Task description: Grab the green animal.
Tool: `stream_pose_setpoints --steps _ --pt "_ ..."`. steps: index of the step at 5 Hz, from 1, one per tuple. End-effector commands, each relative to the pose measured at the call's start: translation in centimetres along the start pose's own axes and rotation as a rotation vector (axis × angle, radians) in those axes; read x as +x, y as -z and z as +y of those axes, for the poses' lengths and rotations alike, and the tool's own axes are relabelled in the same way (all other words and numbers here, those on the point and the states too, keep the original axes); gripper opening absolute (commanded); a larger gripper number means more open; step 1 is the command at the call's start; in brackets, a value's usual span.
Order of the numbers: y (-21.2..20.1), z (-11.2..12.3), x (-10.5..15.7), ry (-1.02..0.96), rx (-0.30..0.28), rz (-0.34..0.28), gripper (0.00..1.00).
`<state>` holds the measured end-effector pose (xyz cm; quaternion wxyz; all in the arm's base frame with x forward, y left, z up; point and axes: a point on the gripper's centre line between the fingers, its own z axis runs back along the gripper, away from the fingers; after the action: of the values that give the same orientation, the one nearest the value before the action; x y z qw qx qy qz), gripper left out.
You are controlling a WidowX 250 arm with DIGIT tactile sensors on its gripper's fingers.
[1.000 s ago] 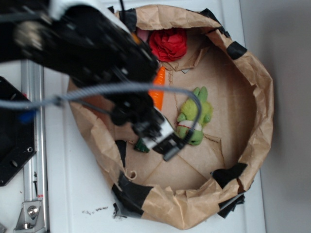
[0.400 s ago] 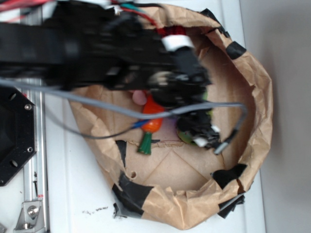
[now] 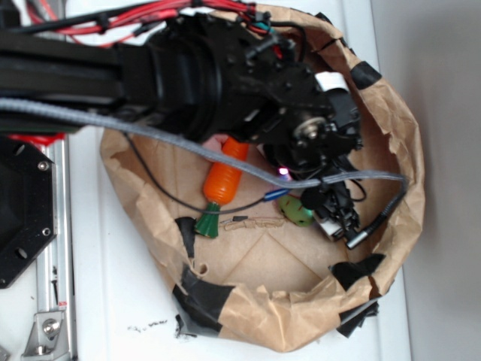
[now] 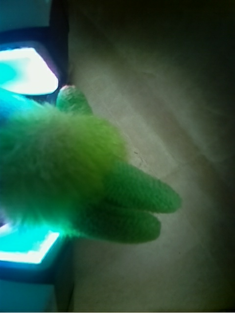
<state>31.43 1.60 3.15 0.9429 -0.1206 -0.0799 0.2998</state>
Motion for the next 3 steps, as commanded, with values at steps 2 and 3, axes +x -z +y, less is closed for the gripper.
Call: stream_pose_setpoints --steps 2,3 --pt "-9.5 1.5 -0.6 0.488 -0.218 0.233 0.0" --pt "-13.5 1.1 -0.4 0.647 -0.153 0.106 0.0"
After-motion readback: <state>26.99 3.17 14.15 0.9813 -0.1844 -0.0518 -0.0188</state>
